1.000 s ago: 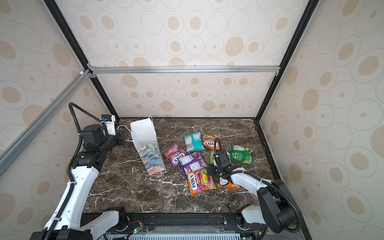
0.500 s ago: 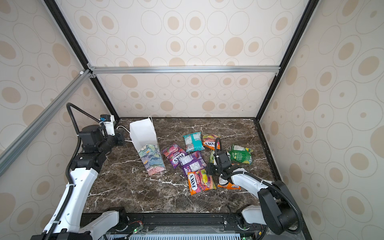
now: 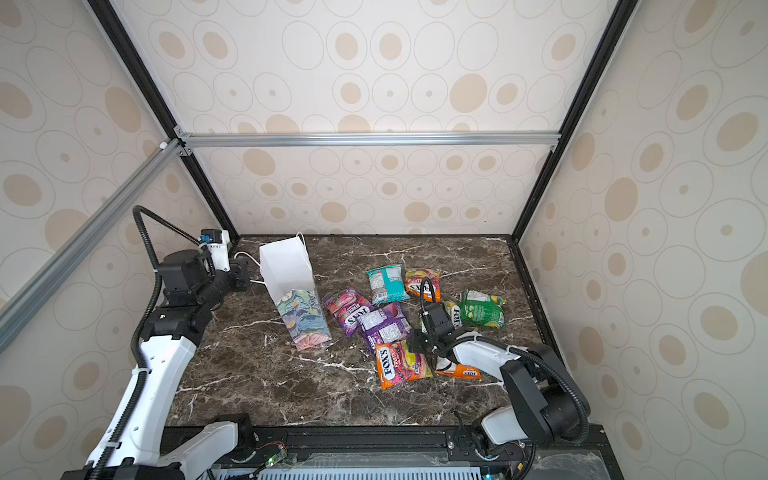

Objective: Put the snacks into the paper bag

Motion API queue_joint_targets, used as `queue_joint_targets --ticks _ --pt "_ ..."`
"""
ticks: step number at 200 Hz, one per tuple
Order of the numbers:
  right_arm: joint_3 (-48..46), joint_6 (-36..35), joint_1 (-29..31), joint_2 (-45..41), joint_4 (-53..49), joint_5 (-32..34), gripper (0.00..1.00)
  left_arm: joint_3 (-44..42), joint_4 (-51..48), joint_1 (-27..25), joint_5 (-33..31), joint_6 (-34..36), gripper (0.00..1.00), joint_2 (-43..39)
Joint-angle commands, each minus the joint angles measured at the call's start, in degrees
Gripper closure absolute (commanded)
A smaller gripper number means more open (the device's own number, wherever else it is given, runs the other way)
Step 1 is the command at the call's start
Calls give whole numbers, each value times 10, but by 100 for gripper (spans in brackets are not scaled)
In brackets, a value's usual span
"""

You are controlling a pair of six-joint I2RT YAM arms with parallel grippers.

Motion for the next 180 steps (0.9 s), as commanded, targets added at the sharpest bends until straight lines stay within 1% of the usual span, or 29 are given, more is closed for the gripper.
queue_joint_targets --ticks 1,29,48,97,126,147,180 --pt "5 10 4 -5 4 15 45 4 5 5 6 -3 100 -8" --pt "3 12 5 -8 6 9 50 5 5 4 8 -4 100 -7" --pt "-9 16 6 -23 9 21 52 5 6 5 8 -4 98 -6" --pt "-9 15 7 -30 -7 15 54 3 10 5 15 -8 100 -9" --pt "-14 16 10 -39 -13 23 55 3 10 5 17 -8 100 -8" --pt "-3 6 17 -37 -39 47 52 3 12 4 18 -9 100 -7" --pt "-14 17 18 -27 -16 35 52 3 11 5 21 -10 100 -8"
